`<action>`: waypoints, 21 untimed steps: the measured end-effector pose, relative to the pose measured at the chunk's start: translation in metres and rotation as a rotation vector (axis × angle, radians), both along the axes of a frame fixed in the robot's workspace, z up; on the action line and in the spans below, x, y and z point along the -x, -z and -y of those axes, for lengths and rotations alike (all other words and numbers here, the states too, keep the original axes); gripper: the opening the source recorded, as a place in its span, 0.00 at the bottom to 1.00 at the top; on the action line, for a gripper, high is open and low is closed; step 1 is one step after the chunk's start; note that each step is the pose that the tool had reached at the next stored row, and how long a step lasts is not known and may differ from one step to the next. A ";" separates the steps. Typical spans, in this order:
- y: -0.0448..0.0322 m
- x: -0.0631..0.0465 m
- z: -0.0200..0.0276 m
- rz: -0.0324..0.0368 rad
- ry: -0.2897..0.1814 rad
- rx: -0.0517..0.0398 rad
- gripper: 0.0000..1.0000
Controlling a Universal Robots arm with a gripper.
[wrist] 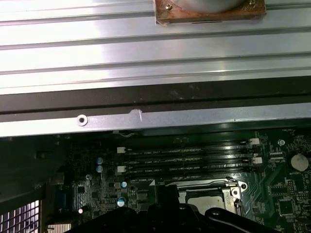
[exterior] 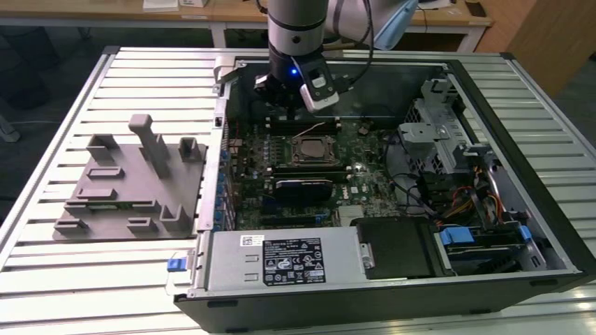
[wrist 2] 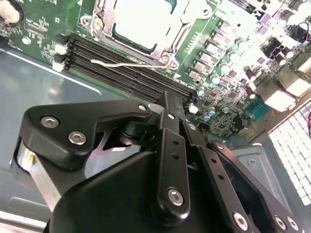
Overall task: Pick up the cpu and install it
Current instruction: 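Install the first cpu locking lever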
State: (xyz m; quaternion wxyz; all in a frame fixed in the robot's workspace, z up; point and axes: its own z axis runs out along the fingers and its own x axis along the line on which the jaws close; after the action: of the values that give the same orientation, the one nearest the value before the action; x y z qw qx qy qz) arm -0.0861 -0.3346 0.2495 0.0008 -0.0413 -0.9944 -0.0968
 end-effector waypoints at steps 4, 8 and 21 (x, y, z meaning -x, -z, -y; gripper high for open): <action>0.0003 0.000 0.0000 0.0009 0.013 0.0004 0.11; 0.0024 0.000 -0.0001 0.0062 0.050 0.0000 0.11; 0.0082 0.000 0.0000 0.0652 0.131 0.0057 0.11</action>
State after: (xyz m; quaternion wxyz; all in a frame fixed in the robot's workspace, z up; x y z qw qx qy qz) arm -0.0859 -0.3346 0.2413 -0.0380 -0.1029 -0.9894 -0.0951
